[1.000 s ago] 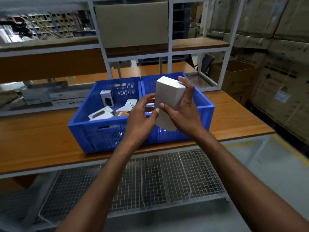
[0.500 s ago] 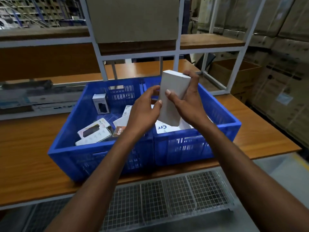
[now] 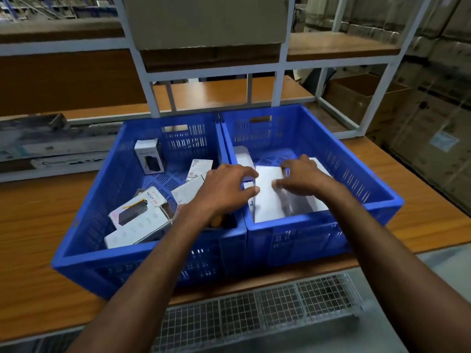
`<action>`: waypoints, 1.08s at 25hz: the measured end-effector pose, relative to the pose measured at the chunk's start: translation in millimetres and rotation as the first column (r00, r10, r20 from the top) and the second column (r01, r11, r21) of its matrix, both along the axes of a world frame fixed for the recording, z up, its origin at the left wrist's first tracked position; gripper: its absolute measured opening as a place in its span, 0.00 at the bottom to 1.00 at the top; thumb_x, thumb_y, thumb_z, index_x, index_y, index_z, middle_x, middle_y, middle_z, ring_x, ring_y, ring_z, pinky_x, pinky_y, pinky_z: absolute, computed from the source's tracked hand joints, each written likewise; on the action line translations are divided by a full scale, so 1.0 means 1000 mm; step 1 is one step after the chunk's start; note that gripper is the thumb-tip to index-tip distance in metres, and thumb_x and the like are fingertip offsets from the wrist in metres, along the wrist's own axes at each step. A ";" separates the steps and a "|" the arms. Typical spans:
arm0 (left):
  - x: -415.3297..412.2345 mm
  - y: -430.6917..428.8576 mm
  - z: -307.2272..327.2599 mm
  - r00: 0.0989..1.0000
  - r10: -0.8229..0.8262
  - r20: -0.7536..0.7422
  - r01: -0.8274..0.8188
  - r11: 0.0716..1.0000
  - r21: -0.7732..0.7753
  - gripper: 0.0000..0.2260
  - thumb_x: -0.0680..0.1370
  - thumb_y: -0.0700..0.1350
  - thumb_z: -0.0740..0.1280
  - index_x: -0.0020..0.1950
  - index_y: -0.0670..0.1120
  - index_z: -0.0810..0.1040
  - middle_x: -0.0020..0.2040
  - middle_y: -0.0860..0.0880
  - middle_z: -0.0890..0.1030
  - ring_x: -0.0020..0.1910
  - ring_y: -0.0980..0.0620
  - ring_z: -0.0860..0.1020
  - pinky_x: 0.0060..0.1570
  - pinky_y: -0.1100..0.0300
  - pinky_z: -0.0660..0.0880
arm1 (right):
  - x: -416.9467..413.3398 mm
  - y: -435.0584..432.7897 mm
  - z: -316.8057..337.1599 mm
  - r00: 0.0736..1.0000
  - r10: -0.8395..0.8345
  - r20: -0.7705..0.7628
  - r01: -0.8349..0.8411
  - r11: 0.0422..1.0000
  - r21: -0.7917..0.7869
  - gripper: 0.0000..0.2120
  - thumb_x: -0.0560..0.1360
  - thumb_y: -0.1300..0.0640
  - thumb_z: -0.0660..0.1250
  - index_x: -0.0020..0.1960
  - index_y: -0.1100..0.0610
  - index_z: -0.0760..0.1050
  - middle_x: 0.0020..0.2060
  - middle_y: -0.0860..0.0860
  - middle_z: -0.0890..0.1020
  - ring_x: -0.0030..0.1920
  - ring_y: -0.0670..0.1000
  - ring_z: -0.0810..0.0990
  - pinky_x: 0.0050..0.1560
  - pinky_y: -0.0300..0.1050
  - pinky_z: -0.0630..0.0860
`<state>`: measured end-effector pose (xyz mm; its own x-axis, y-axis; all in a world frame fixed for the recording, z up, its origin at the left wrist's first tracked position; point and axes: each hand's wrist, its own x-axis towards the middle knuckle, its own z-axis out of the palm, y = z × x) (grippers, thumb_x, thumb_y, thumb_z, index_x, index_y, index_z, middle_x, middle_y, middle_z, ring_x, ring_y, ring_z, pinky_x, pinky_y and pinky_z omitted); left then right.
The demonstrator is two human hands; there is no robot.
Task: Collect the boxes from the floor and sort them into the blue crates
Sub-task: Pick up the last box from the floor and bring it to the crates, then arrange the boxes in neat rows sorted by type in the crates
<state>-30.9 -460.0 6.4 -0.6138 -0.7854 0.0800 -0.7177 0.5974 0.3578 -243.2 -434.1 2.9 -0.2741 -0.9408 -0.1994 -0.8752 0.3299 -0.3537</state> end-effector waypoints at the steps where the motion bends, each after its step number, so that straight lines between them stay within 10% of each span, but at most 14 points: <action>1: 0.004 -0.003 -0.001 1.000 -0.011 -0.014 0.011 1.000 0.006 0.17 0.82 0.56 0.67 0.71 0.56 0.77 0.70 0.54 0.78 0.71 0.46 0.71 0.67 0.46 0.69 | -0.001 0.000 -0.005 0.996 0.022 -0.092 -0.018 0.999 0.047 0.23 0.78 0.45 0.69 0.68 0.55 0.73 0.71 0.59 0.69 0.73 0.63 0.65 0.68 0.54 0.65; 6: 0.027 -0.008 0.002 0.992 -0.057 -0.113 0.057 0.998 0.004 0.14 0.81 0.53 0.68 0.67 0.55 0.79 0.68 0.53 0.79 0.67 0.48 0.75 0.63 0.48 0.73 | 0.013 -0.002 -0.006 0.975 -0.040 -0.219 0.038 0.999 -0.014 0.21 0.75 0.53 0.71 0.68 0.52 0.77 0.68 0.58 0.75 0.70 0.62 0.70 0.66 0.55 0.73; 13: 0.098 -0.029 0.026 0.980 0.162 -0.119 -0.171 0.983 -0.066 0.16 0.81 0.57 0.68 0.68 0.58 0.78 0.69 0.55 0.78 0.68 0.50 0.76 0.66 0.44 0.73 | 0.093 -0.027 0.037 0.970 0.236 0.056 -0.195 0.894 -0.403 0.16 0.75 0.46 0.74 0.62 0.48 0.82 0.58 0.45 0.84 0.58 0.48 0.81 0.58 0.50 0.79; 19: 0.191 -0.080 0.045 0.951 0.307 -0.039 -0.306 0.951 0.034 0.17 0.80 0.55 0.70 0.69 0.55 0.79 0.67 0.54 0.81 0.64 0.51 0.78 0.63 0.48 0.75 | 0.159 -0.082 0.051 0.901 0.434 0.010 -0.417 0.872 -0.256 0.18 0.75 0.47 0.75 0.63 0.52 0.83 0.58 0.49 0.85 0.55 0.48 0.81 0.57 0.46 0.77; 27: 0.209 -0.161 0.001 0.990 0.100 0.098 -0.104 0.994 0.043 0.18 0.81 0.54 0.69 0.70 0.53 0.77 0.66 0.53 0.81 0.62 0.53 0.79 0.60 0.49 0.78 | 0.219 -0.183 0.012 0.961 0.275 -0.007 -0.275 0.961 -0.015 0.14 0.74 0.48 0.76 0.53 0.57 0.86 0.49 0.54 0.86 0.48 0.52 0.83 0.49 0.47 0.81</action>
<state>178.1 -621.0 7.3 -0.5332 -0.8459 -0.0142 -0.8064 0.5031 0.3108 -23.7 -616.7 15.0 -0.0054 -0.9831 -0.1829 -0.9333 0.0707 -0.3521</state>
